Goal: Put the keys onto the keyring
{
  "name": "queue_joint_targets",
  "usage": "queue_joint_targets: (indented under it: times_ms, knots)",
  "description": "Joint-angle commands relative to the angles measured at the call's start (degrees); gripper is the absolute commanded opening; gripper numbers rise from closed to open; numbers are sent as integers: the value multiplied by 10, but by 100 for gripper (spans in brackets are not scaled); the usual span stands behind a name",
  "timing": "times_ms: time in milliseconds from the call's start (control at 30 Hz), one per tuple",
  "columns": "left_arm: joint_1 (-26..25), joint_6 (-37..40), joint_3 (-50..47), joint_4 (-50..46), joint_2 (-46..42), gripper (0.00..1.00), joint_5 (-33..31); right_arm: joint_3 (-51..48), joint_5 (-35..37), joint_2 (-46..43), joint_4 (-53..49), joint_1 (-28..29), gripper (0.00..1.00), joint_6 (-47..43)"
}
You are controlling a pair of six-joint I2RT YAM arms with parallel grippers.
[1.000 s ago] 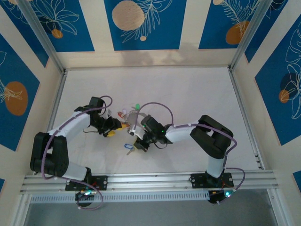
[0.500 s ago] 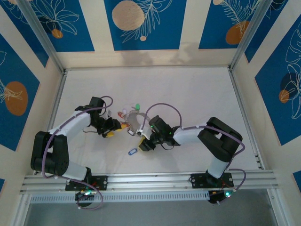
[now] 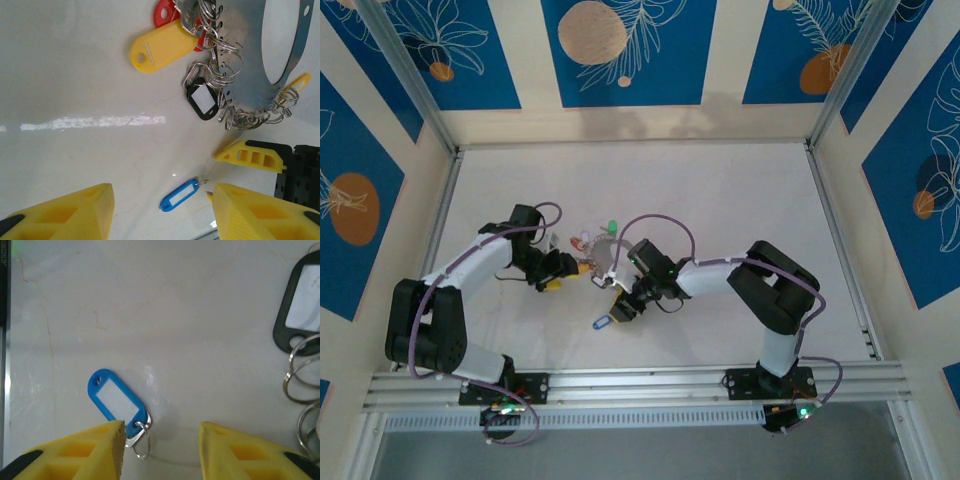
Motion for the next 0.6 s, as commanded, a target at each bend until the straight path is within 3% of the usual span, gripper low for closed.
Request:
queue_joint_targets:
  times_ms: [0, 300, 567]
  knots:
    - [-3, 23, 13, -25, -8, 54, 0, 21, -2, 15, -60, 7, 44, -24]
    - [-3, 24, 4, -17, -13, 54, 5, 47, -3, 24, -136, 20, 42, -45]
    - [-2, 25, 3, -14, -9, 54, 8, 68, -7, 36, -182, 30, 34, -54]
